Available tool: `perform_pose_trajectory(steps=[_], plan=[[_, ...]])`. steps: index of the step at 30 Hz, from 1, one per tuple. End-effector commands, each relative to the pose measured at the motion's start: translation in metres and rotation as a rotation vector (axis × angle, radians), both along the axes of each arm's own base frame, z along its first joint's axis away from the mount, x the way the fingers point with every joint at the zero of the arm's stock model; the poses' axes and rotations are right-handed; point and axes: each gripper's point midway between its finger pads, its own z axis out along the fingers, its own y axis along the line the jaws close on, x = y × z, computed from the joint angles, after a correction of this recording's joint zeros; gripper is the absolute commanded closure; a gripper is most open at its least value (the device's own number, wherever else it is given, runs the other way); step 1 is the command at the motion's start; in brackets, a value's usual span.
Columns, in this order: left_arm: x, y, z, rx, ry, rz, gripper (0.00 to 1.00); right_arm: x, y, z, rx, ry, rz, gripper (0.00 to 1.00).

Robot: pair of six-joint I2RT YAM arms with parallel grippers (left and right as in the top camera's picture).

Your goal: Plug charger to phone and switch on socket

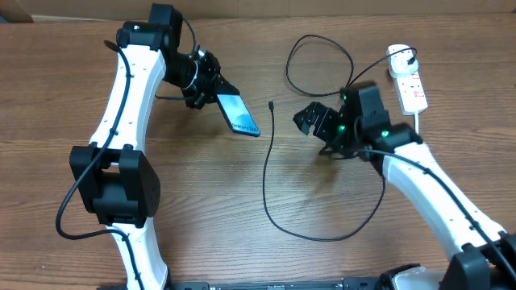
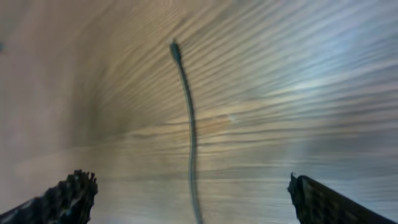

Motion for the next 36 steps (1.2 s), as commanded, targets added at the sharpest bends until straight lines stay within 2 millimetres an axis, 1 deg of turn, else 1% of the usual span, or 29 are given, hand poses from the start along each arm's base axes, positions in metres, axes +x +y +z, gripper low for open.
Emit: perform_pose_trajectory(steps=[1,4,7,11,15,18,23,25,26,28,31,33,36], plan=[[-0.007,-0.017,0.036,-0.167,-0.085,-0.082,0.96,0.015,-0.016,0.037,-0.197,-0.121,0.061,0.00],[-0.006,-0.021,0.044,-0.223,-0.090,-0.085,0.96,0.007,-0.019,0.041,-0.238,-0.100,0.102,0.00],[0.001,-0.015,0.042,-0.206,-0.123,-0.078,0.96,0.000,-0.019,0.032,-0.279,-0.069,0.137,0.00],[0.012,0.005,0.043,-0.203,-0.150,-0.034,0.96,-0.007,-0.006,0.008,-0.315,-0.005,0.214,0.00],[0.025,0.033,0.043,-0.198,-0.170,0.030,0.96,-0.005,0.009,-0.010,-0.368,0.060,0.279,0.00],[0.029,0.049,0.044,-0.202,-0.170,0.067,0.96,0.007,0.021,-0.018,-0.410,0.114,0.351,0.01],[0.032,0.065,0.043,-0.196,-0.193,0.082,0.96,0.032,0.043,-0.035,-0.461,0.172,0.461,0.00],[0.032,0.072,0.043,-0.194,-0.198,0.092,0.96,0.044,0.050,-0.042,-0.468,0.166,0.461,0.02],[0.033,0.080,0.043,-0.192,-0.199,0.105,0.96,0.055,0.055,-0.048,-0.469,0.139,0.455,0.02],[0.032,0.087,0.042,-0.189,-0.193,0.120,0.96,0.065,0.057,-0.049,-0.475,0.102,0.448,0.03],[0.031,0.092,0.039,-0.172,-0.178,0.131,0.96,0.083,0.064,-0.044,-0.469,0.018,0.447,0.10],[0.031,0.093,0.038,-0.160,-0.177,0.130,0.96,0.093,0.070,-0.039,-0.456,-0.030,0.437,0.21],[0.030,0.091,0.036,-0.147,-0.176,0.125,0.96,0.101,0.074,-0.037,-0.446,-0.067,0.428,0.32]])
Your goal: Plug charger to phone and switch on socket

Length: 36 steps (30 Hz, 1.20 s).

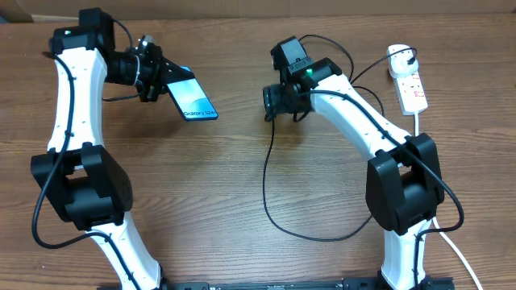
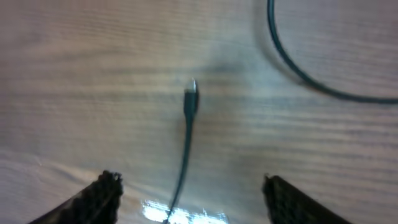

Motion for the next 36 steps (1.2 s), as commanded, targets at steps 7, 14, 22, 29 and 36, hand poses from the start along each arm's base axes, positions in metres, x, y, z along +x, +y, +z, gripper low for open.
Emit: perform_pose_trajectory(steps=[7,14,22,29,36], plan=[[-0.001,-0.008,0.013,0.011,-0.055,-0.032,0.96,0.012,0.017,-0.009,-0.019,-0.047,0.073,0.53],[-0.002,-0.012,0.009,0.041,-0.052,-0.043,0.96,0.010,0.023,-0.041,-0.083,-0.029,0.085,0.66],[-0.002,-0.013,0.010,0.038,-0.051,-0.046,0.96,0.019,0.020,-0.052,-0.114,-0.053,0.070,0.74],[-0.003,-0.015,0.010,0.037,-0.052,-0.049,0.96,0.023,0.021,-0.060,-0.115,-0.059,0.068,0.79],[-0.003,-0.016,0.010,0.037,-0.051,-0.051,0.96,0.024,0.019,-0.067,-0.132,-0.057,0.063,0.81]])
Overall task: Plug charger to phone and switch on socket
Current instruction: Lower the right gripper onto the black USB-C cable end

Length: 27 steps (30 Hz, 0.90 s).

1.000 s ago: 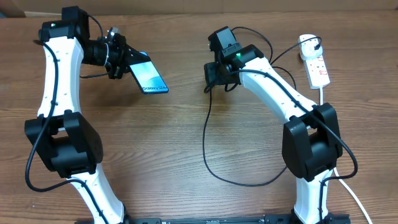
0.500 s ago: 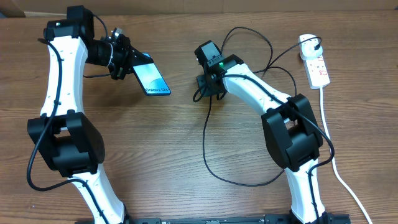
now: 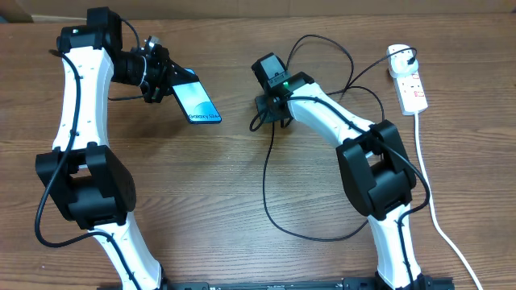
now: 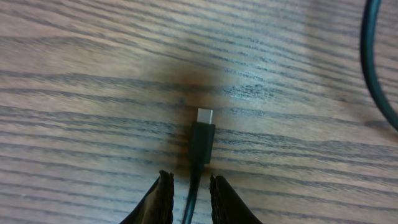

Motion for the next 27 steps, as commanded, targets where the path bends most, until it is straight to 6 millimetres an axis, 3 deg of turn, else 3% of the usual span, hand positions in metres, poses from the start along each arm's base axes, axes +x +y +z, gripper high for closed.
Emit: perform_pose_trajectory(steps=[1,14,23,27], plan=[[0.000,-0.008,0.017,-0.016,-0.055,-0.026,0.96,0.011,-0.001,0.001,-0.007,-0.027,-0.012,0.81],[0.000,-0.008,0.017,-0.016,-0.056,-0.026,0.96,0.003,-0.005,-0.018,0.041,0.040,-0.039,0.81],[0.000,-0.008,0.017,-0.016,-0.056,-0.026,0.96,-0.012,-0.010,-0.046,0.059,0.133,-0.038,0.71],[0.000,-0.008,0.017,-0.016,-0.056,-0.026,0.96,-0.019,-0.011,-0.062,0.040,0.169,-0.036,0.72]])
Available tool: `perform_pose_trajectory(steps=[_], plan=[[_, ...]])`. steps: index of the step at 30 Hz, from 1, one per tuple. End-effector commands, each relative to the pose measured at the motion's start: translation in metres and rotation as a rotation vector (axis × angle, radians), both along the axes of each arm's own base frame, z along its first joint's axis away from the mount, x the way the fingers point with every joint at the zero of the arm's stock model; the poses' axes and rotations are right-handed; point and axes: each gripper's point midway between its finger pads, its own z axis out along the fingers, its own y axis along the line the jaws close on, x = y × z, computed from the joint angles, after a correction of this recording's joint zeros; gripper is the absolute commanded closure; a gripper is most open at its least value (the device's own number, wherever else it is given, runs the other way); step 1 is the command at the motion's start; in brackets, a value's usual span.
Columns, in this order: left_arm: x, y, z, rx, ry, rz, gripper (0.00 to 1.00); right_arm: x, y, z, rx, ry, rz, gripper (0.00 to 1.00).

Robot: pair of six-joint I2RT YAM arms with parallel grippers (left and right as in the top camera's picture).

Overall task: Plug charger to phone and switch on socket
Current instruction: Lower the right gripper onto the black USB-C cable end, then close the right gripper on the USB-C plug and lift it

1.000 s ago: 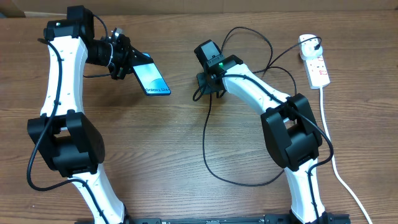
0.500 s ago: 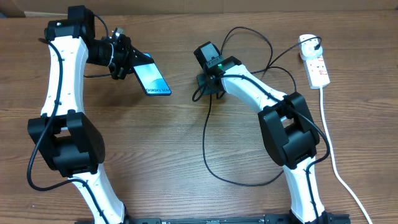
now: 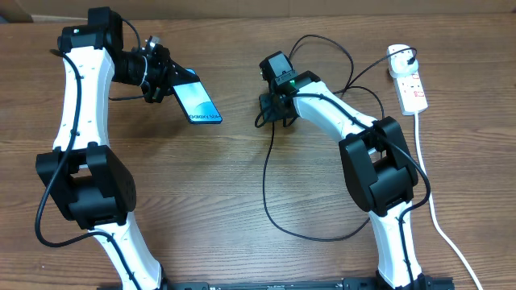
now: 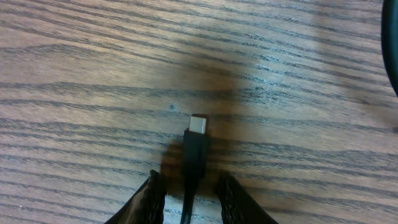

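Observation:
My left gripper (image 3: 164, 74) is shut on the upper end of the phone (image 3: 198, 102), a blue-screened handset held tilted above the table at the back left. The black charger cable (image 3: 267, 173) runs down the middle of the table. Its USB-C plug (image 4: 198, 132) lies flat on the wood. My right gripper (image 4: 193, 194) is low over the table and straddles the cable just behind the plug. It is open by a narrow margin, with wood showing on both sides of the cable. Each of the fingers (image 4: 152, 198) stands clear of it.
A white socket strip (image 3: 412, 90) with the charger adapter (image 3: 399, 55) plugged in lies at the back right, its white lead running down the right edge. The black cable loops (image 3: 322, 56) behind my right arm and sweeps in a wide curve toward the front.
My right gripper's jaws stand slightly wider apart around the cable, and the plug looks larger and nearer in the wrist view. The left arm and the phone have not moved.
First my left gripper held the phone near the table's middle while the right gripper hung open, right of the cable end. Then the phone was at the far left and the right gripper was wide open over the plug. Later its jaws were narrow around the cable, as now.

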Motion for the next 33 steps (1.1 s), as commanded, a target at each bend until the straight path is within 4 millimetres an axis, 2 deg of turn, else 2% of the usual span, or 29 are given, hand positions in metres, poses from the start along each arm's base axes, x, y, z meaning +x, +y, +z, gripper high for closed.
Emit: perform_pose_trajectory(steps=[1,3,8,13,16,20,23,26,33], plan=[[0.000,-0.005,0.017,-0.016,-0.056,-0.021,0.96,-0.023,-0.009,-0.051,-0.051,0.125,0.001,0.73],[0.000,-0.005,0.017,-0.016,-0.056,-0.021,0.96,-0.026,-0.011,-0.052,-0.056,0.135,0.001,0.76],[0.000,-0.005,0.017,-0.015,-0.056,-0.021,0.96,-0.032,-0.008,-0.052,-0.039,0.166,0.008,0.96],[0.000,-0.005,0.016,-0.013,-0.056,-0.021,0.96,-0.034,-0.007,-0.039,0.016,0.210,0.005,0.96],[0.000,-0.005,0.016,-0.013,-0.056,-0.021,0.96,-0.029,-0.006,-0.016,0.059,0.205,0.001,0.96],[0.000,-0.005,0.017,-0.013,-0.056,-0.021,0.96,-0.027,0.005,0.029,0.199,0.183,0.055,0.96],[0.000,-0.005,0.017,-0.012,-0.068,-0.030,0.96,-0.037,0.020,0.073,0.355,0.178,0.164,0.96],[0.001,-0.005,0.017,-0.007,-0.097,-0.048,0.96,-0.051,0.028,0.108,0.478,0.195,0.225,0.96],[0.006,-0.005,0.018,0.008,-0.180,-0.089,0.96,-0.085,0.047,0.157,0.695,0.271,0.340,0.96]])
